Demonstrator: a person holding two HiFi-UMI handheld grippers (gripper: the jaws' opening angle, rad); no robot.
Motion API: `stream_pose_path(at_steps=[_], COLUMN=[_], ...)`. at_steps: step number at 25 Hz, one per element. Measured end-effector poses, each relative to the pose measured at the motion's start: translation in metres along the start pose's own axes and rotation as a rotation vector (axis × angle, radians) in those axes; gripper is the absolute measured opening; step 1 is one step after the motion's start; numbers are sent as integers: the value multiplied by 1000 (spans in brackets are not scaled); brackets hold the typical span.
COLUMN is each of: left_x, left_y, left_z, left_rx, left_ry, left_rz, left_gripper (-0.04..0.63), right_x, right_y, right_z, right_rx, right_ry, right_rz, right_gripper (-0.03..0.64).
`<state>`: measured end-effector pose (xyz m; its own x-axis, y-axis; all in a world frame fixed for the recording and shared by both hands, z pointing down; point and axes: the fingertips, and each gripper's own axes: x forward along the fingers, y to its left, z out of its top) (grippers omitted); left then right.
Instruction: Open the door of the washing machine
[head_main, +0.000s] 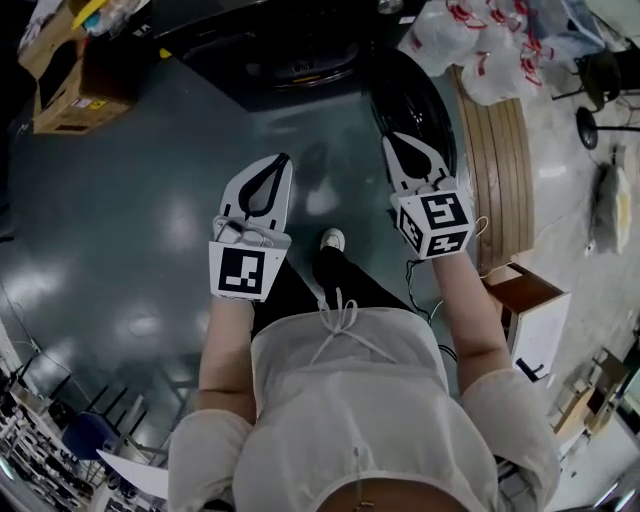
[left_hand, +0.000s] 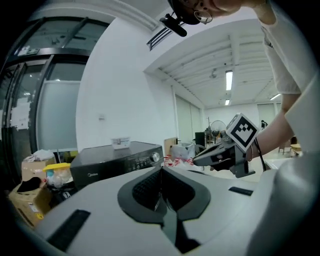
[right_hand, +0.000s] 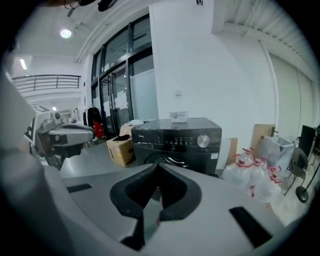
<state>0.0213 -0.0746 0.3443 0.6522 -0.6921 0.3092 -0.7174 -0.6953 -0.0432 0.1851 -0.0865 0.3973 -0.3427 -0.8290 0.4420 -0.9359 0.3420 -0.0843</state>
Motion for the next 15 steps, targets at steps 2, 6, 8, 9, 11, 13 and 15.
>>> stream_pose_path(at_steps=[2,6,8,9,11,13,15], left_x=[-18,-52,-66,-73,-85,-96,-104], left_y=[17,45,57,62,71,78,86], left_z=[8,28,40,46,58,69,81], left_rx=[3,11,8,8,14,22,35], left_ry=[-13,-29,-47,-57,-76,-94,-127], left_rz=[46,130,160,173,199,224,247], left_gripper=[21,21,21,21,21,21,21], right_x=[4,5,3,2,-1,-5,-10], right_y=[16,43,54,59,66,72,74], right_z=[21,60,79,89,107,125,142], right_rx=[-25,-67,-93,-106,-126,-143,-159], right_ry=[-35,-106,-139,-155,-188,-222,-260], right_rz=[26,48,55,58,61,57,48], right_gripper=[6,6,6,6,6,6,5])
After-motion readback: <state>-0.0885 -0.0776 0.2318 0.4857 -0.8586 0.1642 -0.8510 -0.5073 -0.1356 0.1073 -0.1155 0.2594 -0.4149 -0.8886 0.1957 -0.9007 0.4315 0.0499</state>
